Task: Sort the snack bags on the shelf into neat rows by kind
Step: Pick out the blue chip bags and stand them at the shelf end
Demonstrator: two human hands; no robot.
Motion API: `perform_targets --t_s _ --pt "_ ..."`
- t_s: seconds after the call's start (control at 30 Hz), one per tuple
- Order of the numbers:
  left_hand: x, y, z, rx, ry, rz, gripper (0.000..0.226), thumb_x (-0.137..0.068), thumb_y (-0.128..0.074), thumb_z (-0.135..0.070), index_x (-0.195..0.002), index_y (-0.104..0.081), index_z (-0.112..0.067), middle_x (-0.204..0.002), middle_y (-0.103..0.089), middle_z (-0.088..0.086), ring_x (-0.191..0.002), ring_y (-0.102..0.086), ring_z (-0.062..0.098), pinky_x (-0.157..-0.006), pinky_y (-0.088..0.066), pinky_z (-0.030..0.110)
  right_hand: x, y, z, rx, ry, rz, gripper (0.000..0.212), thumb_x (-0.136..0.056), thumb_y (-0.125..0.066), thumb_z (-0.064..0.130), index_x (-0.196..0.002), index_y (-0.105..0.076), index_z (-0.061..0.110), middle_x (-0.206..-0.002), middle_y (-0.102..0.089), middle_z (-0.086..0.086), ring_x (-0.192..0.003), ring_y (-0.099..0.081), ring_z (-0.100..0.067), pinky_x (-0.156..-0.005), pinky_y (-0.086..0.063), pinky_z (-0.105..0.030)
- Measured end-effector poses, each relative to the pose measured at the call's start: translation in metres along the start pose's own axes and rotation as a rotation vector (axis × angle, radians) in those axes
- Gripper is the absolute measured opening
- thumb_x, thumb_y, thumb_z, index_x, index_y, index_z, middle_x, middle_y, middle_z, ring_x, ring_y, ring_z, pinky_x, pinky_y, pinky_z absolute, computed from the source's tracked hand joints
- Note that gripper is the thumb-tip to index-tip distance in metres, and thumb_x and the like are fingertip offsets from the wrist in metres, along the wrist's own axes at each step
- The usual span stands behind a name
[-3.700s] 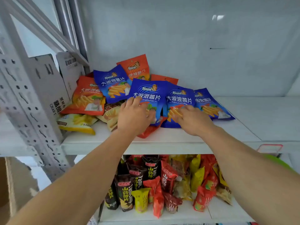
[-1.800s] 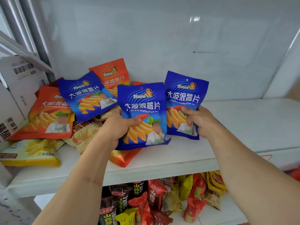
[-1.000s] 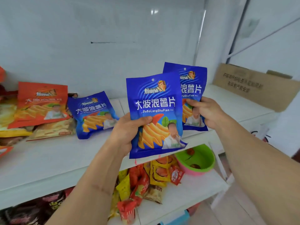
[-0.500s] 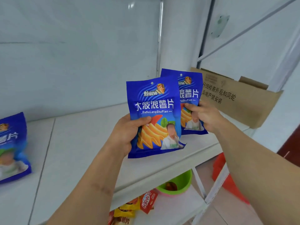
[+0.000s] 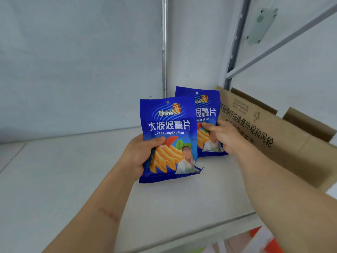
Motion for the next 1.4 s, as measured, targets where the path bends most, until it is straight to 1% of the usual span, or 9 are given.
perform_targets --t_s 0.1,0.37,0.63,0.73,0.83,0.97,1.07,1.17,1.4 --pt "-0.01 -0.016 0.008 0.012 0.011 -0.067 0.035 -0.086 -0.077 -0.021 -0.117 -0.066 -0.011 -0.106 -0.077 0.009 -0.096 -0.075 0.03 -0.091 -0.058 0.051 -0.028 0.002 -0.005 0.011 -0.017 0.046 0.026 -0.083 -0.079 0.029 -0.102 -0.067 0.016 -0.092 -0.077 -0.007 -0.08 -0.075 -0.023 -0.076 -0.061 -0.041" --pt "-0.032 -0.037 0.016 -0.004 0.037 -0.161 0.035 -0.086 -0.076 -0.023 -0.118 -0.065 -0.011 -0.103 -0.078 0.009 -0.094 -0.075 0.03 -0.091 -0.057 0.053 -0.073 0.002 -0.006 0.052 -0.001 0.136 0.036 -0.083 -0.076 0.041 -0.103 -0.066 0.014 -0.085 -0.076 -0.007 -0.08 -0.074 -0.023 -0.086 -0.058 -0.044" --pt "-0.062 -0.077 0.021 -0.047 0.019 -0.251 0.027 -0.085 -0.078 -0.025 -0.108 -0.066 -0.015 -0.098 -0.078 0.006 -0.089 -0.076 0.027 -0.086 -0.06 0.051 -0.073 0.017 0.008 -0.01 -0.056 0.147 0.055 -0.092 -0.04 0.07 -0.099 -0.064 0.022 -0.087 -0.077 0.003 -0.073 -0.071 -0.007 -0.072 -0.05 -0.027" --pt "-0.075 -0.09 0.022 -0.188 -0.058 -0.307 0.03 -0.081 -0.08 -0.033 -0.105 -0.067 -0.019 -0.097 -0.078 0.002 -0.087 -0.075 0.023 -0.083 -0.061 0.049 -0.072 0.014 0.012 0.025 -0.074 0.167 0.064 -0.086 -0.034 0.08 -0.107 -0.062 0.027 -0.099 -0.075 0.004 -0.086 -0.069 -0.009 -0.086 -0.047 -0.031" --pt "-0.082 -0.1 0.024 -0.258 -0.084 -0.291 0.027 -0.087 -0.076 -0.028 -0.109 -0.066 -0.016 -0.101 -0.076 0.002 -0.086 -0.073 0.017 -0.07 -0.06 0.033 -0.071 0.011 0.022 0.084 -0.094 0.225 0.063 -0.093 -0.026 0.073 -0.107 -0.06 0.023 -0.093 -0.072 0.003 -0.077 -0.067 -0.006 -0.062 -0.039 -0.023" --pt "-0.089 -0.102 0.028 -0.33 -0.123 -0.338 0.031 -0.089 -0.074 -0.028 -0.114 -0.064 -0.013 -0.104 -0.074 0.003 -0.084 -0.071 0.014 -0.059 -0.051 0.022 -0.073 0.002 0.016 0.212 -0.135 0.241 0.094 -0.074 -0.03 0.092 -0.128 -0.055 0.019 -0.103 -0.074 -0.001 -0.092 -0.071 -0.017 -0.067 -0.046 -0.032" --pt "-0.097 -0.103 0.03 -0.333 -0.112 -0.37 0.041 -0.087 -0.076 -0.033 -0.118 -0.062 -0.012 -0.109 -0.073 0.005 -0.091 -0.071 0.019 -0.068 -0.056 0.028 -0.073 0.003 0.005 0.258 -0.078 0.225 0.069 -0.081 -0.048 0.079 -0.103 -0.065 0.017 -0.093 -0.076 -0.002 -0.089 -0.073 -0.021 -0.085 -0.055 -0.04" --pt "-0.102 -0.109 0.031 -0.328 -0.1 -0.375 0.045 -0.086 -0.076 -0.035 -0.12 -0.06 -0.011 -0.112 -0.072 0.005 -0.095 -0.071 0.021 -0.077 -0.058 0.033 -0.077 0.004 -0.001 0.198 0.023 0.18 0.038 -0.092 -0.06 0.053 -0.101 -0.065 0.016 -0.096 -0.076 -0.004 -0.084 -0.073 -0.02 -0.078 -0.058 -0.034" --pt "-0.119 -0.118 0.029 -0.37 -0.101 -0.419 0.042 -0.084 -0.078 -0.035 -0.116 -0.063 -0.013 -0.109 -0.072 0.002 -0.095 -0.07 0.021 -0.086 -0.059 0.041 -0.105 0.002 -0.016 0.166 0.076 0.086 0.036 -0.088 -0.071 0.042 -0.109 -0.064 0.013 -0.1 -0.075 -0.005 -0.082 -0.073 -0.018 -0.07 -0.059 -0.033"
Point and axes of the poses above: each hand's wrist, its own x-axis away from the middle knuckle, its own y-axis out of the back of the hand, z = x × y, the point moved 2 cm from there along -x, towards the middle knuckle
